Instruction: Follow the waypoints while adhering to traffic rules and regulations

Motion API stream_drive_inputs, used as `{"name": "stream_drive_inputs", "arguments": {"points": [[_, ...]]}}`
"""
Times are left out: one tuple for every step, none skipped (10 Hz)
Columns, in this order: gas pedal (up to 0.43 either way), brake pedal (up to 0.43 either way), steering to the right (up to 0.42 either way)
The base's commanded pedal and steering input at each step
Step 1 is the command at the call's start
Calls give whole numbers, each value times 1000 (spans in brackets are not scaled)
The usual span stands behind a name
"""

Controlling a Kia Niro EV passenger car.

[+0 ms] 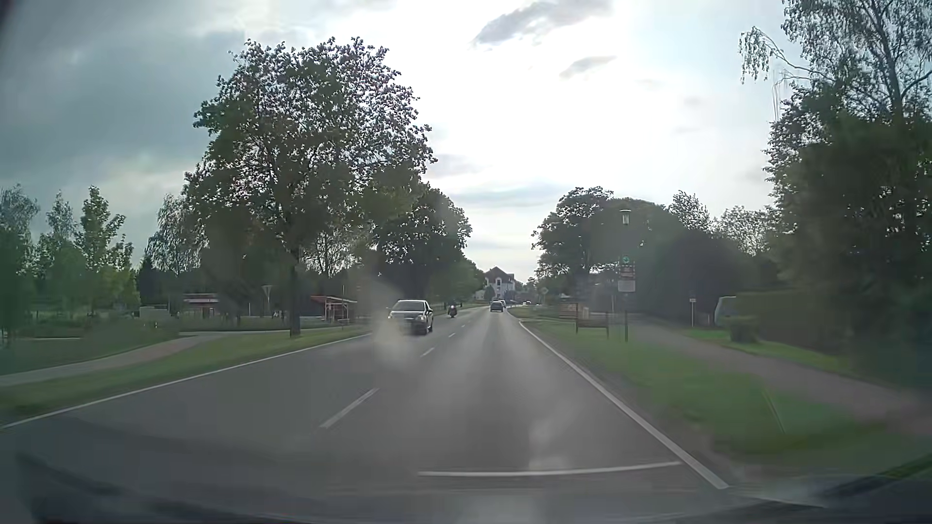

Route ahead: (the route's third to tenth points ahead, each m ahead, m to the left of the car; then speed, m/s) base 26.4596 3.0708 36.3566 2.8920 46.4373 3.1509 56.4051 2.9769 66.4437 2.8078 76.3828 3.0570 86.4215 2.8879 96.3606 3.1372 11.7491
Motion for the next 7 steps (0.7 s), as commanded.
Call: {"name": "stream_drive_inputs", "arguments": {"points": [[169,0,2],[169,0,2],[169,0,2],[169,0,2],[169,0,2],[169,0,2],[169,0,2]]}}
